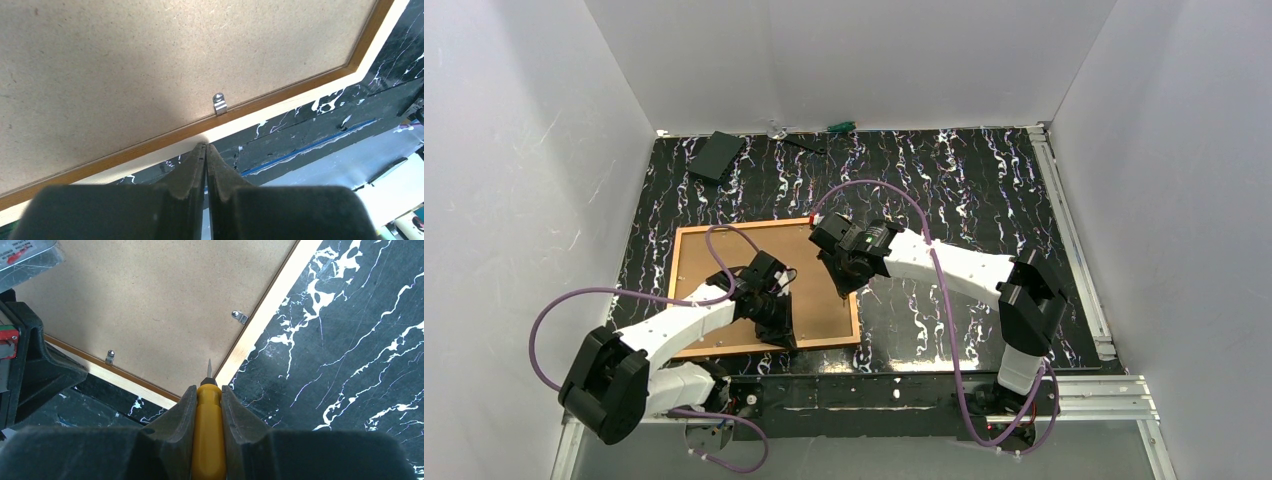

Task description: Take the photo out of the frame

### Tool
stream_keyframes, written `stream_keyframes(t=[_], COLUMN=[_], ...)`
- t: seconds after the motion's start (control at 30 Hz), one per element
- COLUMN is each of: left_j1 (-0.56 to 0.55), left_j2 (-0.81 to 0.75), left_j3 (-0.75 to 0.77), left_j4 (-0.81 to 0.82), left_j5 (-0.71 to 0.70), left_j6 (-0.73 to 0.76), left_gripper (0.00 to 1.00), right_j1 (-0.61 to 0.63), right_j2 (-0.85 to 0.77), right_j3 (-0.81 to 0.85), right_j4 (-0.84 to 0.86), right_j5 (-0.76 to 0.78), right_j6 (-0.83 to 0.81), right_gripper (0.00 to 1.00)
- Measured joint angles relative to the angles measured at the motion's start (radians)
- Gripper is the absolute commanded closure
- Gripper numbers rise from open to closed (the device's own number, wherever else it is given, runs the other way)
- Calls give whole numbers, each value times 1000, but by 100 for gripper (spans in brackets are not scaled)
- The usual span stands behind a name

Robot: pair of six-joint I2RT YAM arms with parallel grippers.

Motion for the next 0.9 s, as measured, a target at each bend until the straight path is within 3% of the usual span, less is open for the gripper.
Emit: stream_keyframes(t=[0.47,0.9], left_j1=[-6,-6], left_j2=[39,60], left_j3=[-18,-27], left_j4=[-77,-127], left_j5=[-41,-97], left_j6=[-53,-83], left_gripper=[100,100], right_j1=[0,-18], right_j2=[78,203], right_j3=[37,177], right_j4=[3,5], right_j5=[95,299], right_j6=[-19,-134], right_gripper=[99,99])
